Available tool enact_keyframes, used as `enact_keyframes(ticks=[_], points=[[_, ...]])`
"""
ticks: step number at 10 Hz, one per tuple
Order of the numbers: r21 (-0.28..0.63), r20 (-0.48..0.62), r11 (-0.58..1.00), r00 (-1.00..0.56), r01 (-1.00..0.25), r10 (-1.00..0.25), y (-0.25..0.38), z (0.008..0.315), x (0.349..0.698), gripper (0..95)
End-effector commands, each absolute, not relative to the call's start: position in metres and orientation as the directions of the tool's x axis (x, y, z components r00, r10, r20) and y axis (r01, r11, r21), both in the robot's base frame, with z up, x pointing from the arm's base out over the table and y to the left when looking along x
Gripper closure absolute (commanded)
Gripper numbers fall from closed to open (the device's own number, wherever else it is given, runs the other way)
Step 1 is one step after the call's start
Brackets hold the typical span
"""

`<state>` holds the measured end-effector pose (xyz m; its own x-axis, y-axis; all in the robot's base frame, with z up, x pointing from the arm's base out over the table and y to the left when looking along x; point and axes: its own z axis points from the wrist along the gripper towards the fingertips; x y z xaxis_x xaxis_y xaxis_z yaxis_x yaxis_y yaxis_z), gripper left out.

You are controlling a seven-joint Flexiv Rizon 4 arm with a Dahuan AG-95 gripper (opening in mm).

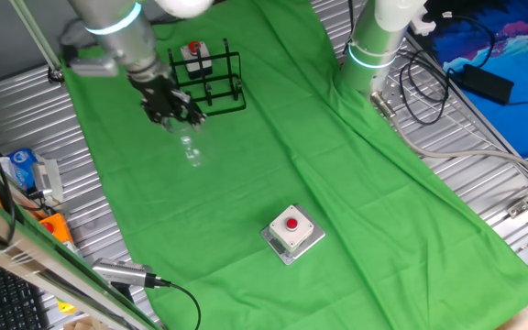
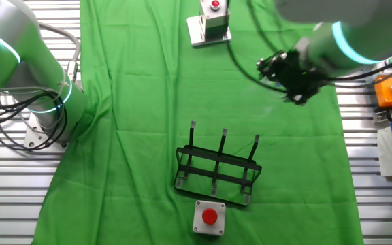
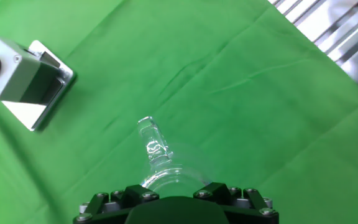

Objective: Take the cup off the cup rack

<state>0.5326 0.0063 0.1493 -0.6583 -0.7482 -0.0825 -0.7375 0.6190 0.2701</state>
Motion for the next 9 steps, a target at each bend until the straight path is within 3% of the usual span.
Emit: enact_keyframes(ticks=[1,5,9], points=[[0.272,-0.083,0.619,-0.658,-0.737,-0.748,0.012,0.138,0.527,95.0],[0.308,-0.099,0.643,-0.696,-0.701,-0.711,0.027,0.117,0.513,95.0],[0.347,-0.111,0.670,-0.739,-0.656,-0.665,0.029,0.115,0.513,95.0]])
